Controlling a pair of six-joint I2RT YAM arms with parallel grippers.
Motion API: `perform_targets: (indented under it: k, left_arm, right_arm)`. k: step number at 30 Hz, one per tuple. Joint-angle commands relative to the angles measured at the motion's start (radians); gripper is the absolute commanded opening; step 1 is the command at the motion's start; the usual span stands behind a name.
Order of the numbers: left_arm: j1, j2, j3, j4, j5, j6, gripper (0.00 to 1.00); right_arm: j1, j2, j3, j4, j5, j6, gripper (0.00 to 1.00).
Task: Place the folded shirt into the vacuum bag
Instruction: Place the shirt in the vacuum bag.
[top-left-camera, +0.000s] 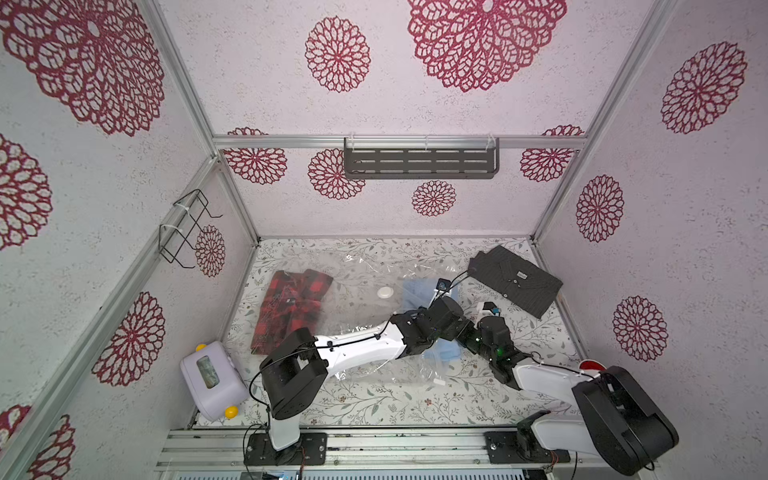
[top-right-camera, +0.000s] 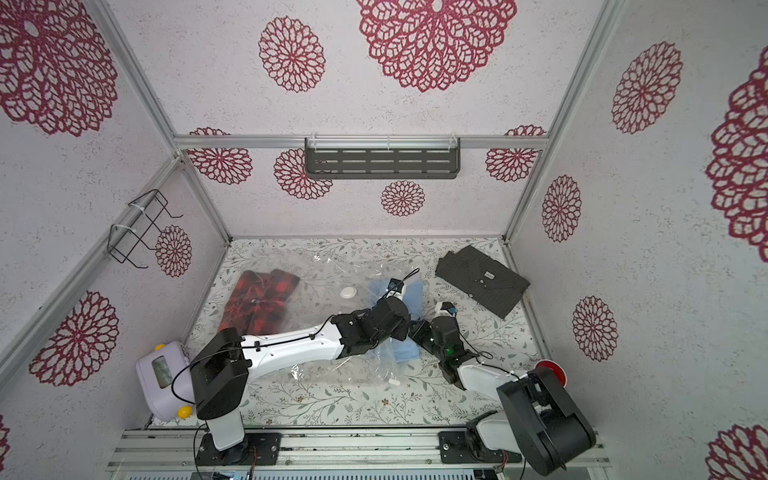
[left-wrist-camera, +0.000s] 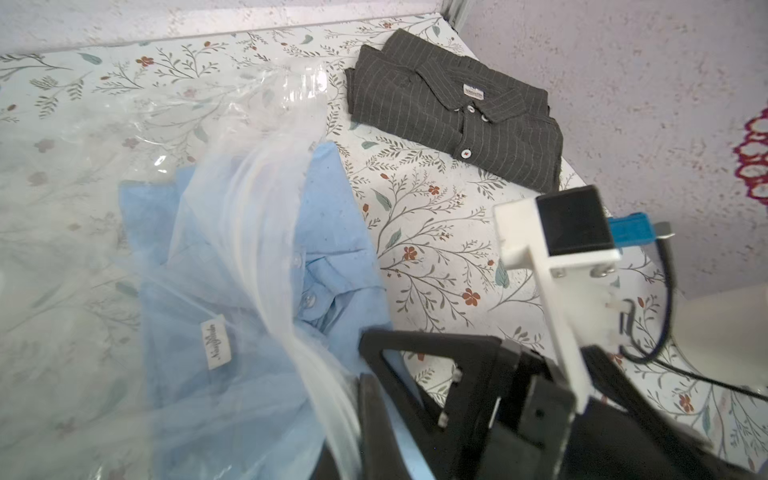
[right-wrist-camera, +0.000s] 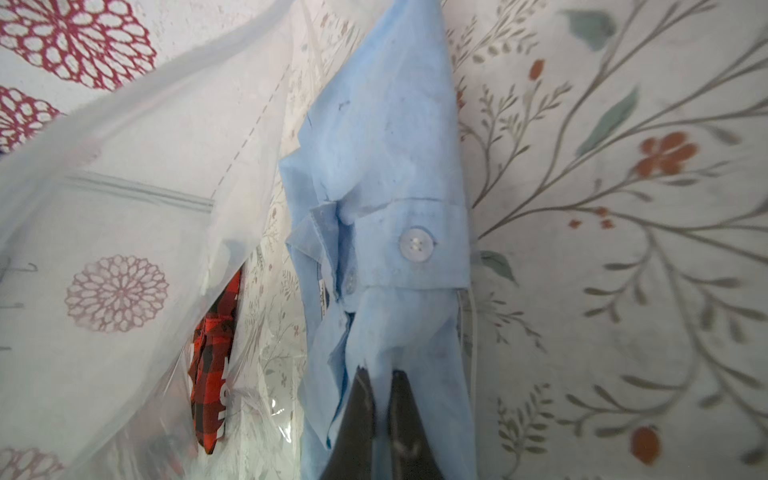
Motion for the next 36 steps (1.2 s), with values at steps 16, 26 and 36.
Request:
perform_targets:
  k: [16,26,36]
  left_arm:
    - [-0.028,0.045,-0.076,0.102,0.124,-0.072,0.00]
    - [-0.034,-0.024,-0.028,0.075,0.087,-0.021,0.00]
    - [-0.035,-0.023,-0.014,0.087,0.090,-0.015,0.00]
  right_arm:
    - [-0.053,-0.131,-0.040,0.055,-0.115,0.059,0.00]
    - [0.015,0.070,-0.038,0.229,-0.193,0.068,0.00]
    - [0.065,0.119,-0.040,0.256,-0.142,0.091,0.00]
